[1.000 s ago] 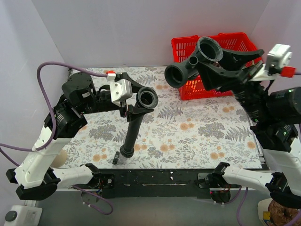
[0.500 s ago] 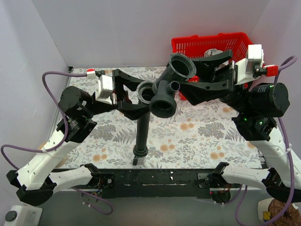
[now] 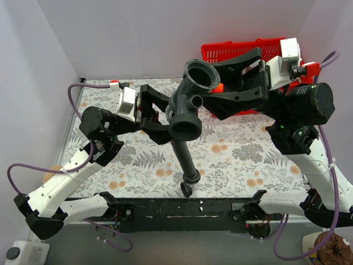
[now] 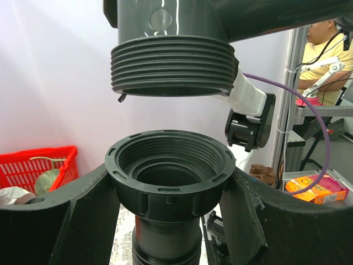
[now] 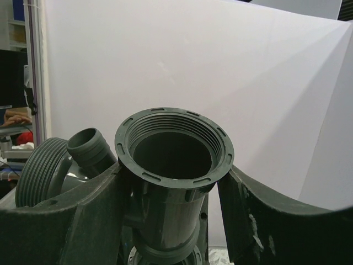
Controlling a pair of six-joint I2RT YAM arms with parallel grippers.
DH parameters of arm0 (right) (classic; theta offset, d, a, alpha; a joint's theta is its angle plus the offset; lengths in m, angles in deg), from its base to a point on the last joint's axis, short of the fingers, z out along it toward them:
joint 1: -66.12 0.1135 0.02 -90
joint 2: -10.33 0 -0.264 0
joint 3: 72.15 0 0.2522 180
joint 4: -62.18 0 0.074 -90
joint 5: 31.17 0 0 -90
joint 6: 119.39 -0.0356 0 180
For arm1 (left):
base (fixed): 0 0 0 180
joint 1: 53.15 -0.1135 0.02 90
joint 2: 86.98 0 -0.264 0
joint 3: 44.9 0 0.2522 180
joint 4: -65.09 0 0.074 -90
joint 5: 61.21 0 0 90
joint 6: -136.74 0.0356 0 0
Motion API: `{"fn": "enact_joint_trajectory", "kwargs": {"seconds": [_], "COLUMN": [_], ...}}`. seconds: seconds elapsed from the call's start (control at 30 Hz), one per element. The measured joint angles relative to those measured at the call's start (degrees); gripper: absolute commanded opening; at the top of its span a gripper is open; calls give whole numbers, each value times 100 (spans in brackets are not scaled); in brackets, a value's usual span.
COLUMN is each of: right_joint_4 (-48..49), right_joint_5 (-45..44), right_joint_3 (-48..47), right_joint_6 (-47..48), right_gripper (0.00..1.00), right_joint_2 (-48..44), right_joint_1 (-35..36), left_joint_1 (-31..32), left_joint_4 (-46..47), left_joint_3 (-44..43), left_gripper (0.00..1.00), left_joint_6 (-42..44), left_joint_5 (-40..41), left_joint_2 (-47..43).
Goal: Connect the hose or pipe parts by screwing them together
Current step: Install the adaptor on the pipeline.
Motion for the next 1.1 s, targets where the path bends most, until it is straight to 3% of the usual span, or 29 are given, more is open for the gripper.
{"fn": "enact_joint_trajectory", "kwargs": {"seconds": [0.37, 1.1], "right_joint_4": [-1272, -2568], "right_joint_5": [238, 278], "right_joint_3": [-761, -1296], "right_joint_6": [87, 492], "right_gripper": [1, 1], "right_joint_2": [415, 514], "right_joint_1": [0, 7], "left_joint_1": [0, 0], "left_joint_4": [203, 227], "left_joint_3": [31, 31], "left_gripper": [3, 1], "left_joint_6": [-249, -243], "left_joint_5": [-177, -225], "left_joint_2": [31, 107]}}
